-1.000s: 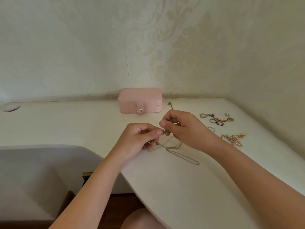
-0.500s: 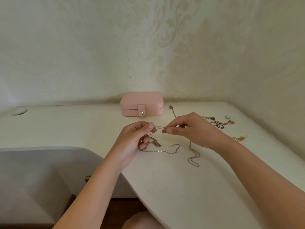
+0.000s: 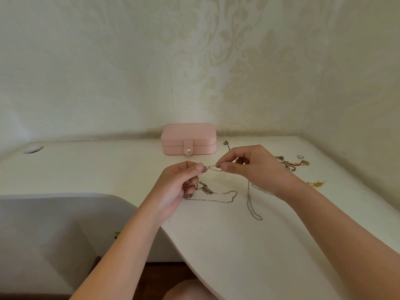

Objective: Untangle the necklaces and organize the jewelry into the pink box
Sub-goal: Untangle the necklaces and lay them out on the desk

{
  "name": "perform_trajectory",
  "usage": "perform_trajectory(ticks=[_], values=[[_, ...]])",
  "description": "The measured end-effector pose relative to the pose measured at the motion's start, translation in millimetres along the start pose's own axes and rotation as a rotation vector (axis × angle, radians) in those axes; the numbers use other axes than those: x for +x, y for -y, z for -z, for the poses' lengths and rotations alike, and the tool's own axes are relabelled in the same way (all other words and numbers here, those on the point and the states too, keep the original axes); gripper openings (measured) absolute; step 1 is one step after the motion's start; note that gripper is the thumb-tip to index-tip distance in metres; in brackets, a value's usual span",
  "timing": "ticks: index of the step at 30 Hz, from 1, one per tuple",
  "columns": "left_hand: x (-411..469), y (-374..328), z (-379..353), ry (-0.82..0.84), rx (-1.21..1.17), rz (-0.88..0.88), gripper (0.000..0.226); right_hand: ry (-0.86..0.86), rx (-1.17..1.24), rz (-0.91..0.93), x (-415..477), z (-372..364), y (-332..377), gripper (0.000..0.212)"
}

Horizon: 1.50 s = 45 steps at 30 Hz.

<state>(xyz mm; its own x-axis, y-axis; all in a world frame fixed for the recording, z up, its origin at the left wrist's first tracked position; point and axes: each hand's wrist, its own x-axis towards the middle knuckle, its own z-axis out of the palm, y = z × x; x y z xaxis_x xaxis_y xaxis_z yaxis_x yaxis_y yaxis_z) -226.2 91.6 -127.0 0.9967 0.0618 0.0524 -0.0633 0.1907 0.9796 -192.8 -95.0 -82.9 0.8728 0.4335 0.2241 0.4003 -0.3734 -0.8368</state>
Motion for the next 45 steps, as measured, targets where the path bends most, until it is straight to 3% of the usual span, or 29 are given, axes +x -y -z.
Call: perform_trajectory(ticks=[8,13,20,27,30,33,38,40,45], values=[[-0.3,-0.6,-0.5,0.067,-0.107,0.008,0.013,0.088,0.085,-0.124,1.0,-2.7,0.8,0.019],[0.8,0.4,1.3,0.075,-0.100,-0.015,0.017,0.044,0.116,-0.159,2.9,-3.5,0.2,0.019],[-1.6,1.0,1.5,0.139,-0.020,-0.058,0.016,0.047,0.051,-0.112,3.2,-15.6,-0.7,0.029],[-1.3,0.8,1.8,0.141,-0.006,-0.077,0.016,0.104,-0.034,-0.144,0.7,-18.5,1.6,0.012],[-0.1,1.5,4.4,0.161,-0.037,-0.081,0.016,0.017,-0.147,-0.112,1.9,-20.4,-0.1,0.014],[2.5,0.4,5.2,0.181,-0.150,-0.090,0.031,-0.181,-0.307,-0.074,4.3,-21.8,-2.3,0.012],[8.6,-9.9,-16.1,0.164,-0.249,-0.107,0.040,-0.350,-0.249,0.028,1.8,-32.7,3.4,0.016],[13.7,-18.5,-26.1,0.146,-0.239,-0.133,0.042,-0.335,-0.180,0.031,2.0,-31.4,4.3,0.021],[27.7,-29.3,-30.2,0.164,-0.348,-0.158,0.019,-0.200,0.091,-0.104,1.4,-6.9,4.1,0.017]])
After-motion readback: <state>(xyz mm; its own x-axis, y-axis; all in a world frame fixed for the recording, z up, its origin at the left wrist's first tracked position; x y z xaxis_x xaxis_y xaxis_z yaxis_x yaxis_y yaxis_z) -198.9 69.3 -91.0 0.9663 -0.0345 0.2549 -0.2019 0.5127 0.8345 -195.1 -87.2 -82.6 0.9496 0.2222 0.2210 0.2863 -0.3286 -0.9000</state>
